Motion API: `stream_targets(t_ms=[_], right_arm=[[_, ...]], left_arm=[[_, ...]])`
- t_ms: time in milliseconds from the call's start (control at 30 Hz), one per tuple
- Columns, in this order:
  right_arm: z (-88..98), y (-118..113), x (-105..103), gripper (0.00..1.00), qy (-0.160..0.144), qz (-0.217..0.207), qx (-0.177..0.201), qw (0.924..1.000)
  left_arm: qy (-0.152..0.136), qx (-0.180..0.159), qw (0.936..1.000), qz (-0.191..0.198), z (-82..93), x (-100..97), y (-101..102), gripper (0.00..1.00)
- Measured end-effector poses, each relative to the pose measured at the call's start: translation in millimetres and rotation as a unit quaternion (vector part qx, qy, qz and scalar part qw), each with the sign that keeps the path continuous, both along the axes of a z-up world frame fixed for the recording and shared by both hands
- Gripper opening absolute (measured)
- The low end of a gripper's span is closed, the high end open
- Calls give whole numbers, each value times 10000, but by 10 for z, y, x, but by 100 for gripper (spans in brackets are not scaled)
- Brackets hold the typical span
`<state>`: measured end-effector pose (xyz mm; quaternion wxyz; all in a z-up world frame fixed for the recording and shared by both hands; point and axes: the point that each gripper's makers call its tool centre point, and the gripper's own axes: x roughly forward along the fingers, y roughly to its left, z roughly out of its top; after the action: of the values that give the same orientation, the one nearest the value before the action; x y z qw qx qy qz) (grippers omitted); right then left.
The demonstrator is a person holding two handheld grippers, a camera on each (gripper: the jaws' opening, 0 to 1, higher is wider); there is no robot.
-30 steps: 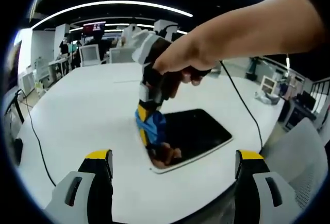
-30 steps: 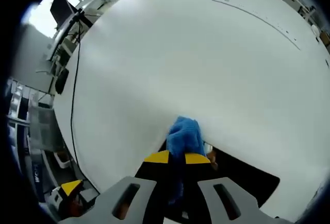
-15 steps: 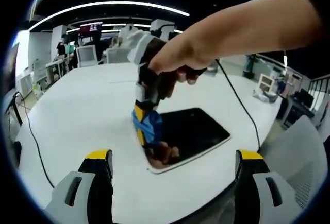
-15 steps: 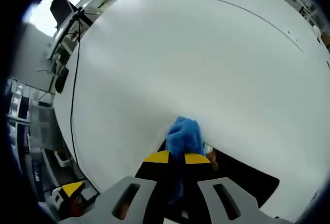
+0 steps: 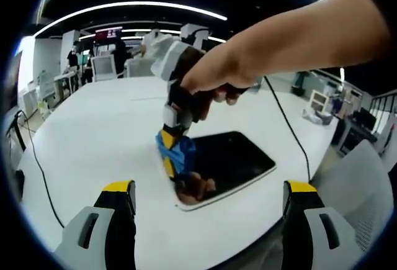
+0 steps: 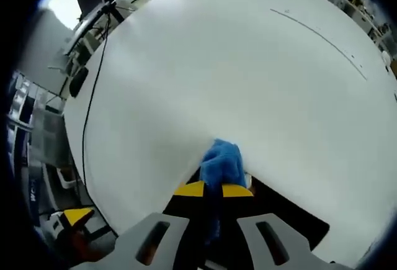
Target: Wipe the mirror surface with the cleaning cloth until all visible marks leave the cleaned area.
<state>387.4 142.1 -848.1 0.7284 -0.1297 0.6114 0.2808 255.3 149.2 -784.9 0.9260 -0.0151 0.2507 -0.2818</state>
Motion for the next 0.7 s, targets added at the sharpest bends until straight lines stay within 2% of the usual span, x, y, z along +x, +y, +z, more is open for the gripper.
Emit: stream_targets(t_ms=[167,433,700], right_arm=[[29,1,-90,1,47,-104,110,9999],[-2,7,-99,1,-6,-176,202,9996],[-1,22,-184,1,-30,-96,208,9997]], left_arm=[[7,-2,10000,-11,-8,3,-1,99],[5,-36,10000,-12,-8,0,-2,99],[1,-24,10000,3,-4,-6,6,99]])
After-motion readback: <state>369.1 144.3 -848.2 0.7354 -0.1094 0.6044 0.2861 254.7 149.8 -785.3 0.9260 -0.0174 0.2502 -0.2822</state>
